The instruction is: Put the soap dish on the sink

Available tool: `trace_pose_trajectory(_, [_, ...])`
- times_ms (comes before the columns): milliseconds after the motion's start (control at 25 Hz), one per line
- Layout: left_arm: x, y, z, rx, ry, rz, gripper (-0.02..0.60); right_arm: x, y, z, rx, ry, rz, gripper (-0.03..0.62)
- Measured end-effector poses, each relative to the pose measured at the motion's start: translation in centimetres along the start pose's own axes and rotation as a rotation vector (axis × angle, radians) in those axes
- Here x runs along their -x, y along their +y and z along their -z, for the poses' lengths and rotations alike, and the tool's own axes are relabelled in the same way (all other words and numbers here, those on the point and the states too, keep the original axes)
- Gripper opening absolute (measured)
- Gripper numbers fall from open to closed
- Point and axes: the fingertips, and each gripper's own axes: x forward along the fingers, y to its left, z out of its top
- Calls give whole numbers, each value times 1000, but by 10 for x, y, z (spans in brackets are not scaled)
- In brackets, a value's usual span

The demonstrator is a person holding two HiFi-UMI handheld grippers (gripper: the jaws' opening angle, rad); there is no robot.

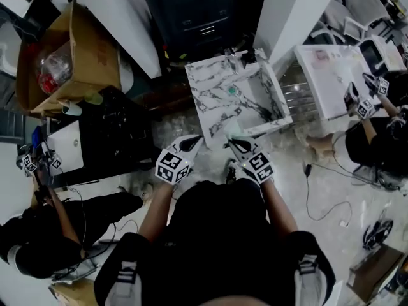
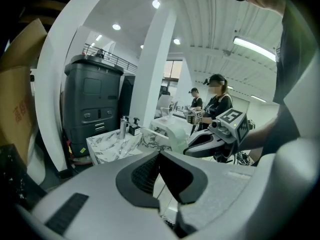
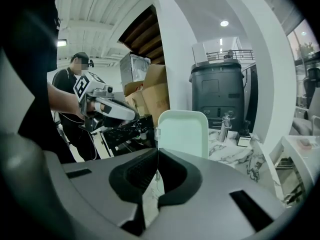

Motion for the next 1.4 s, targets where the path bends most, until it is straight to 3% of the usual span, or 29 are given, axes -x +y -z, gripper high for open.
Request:
trace_pose_trajectory(440, [-8,0,-1,50,8,-100,-2,-3,-19,1,20,18,-97,-2])
trace_pose_trajectory(1000, [-42,-14,-8,49,-4,-125,-2,7,-56,21,64,20,-137,-2])
trace_pose_trajectory(1400, [-45,-4,-16,59,-9,-162,-2,-7,-61,11,88,18,-182,-2])
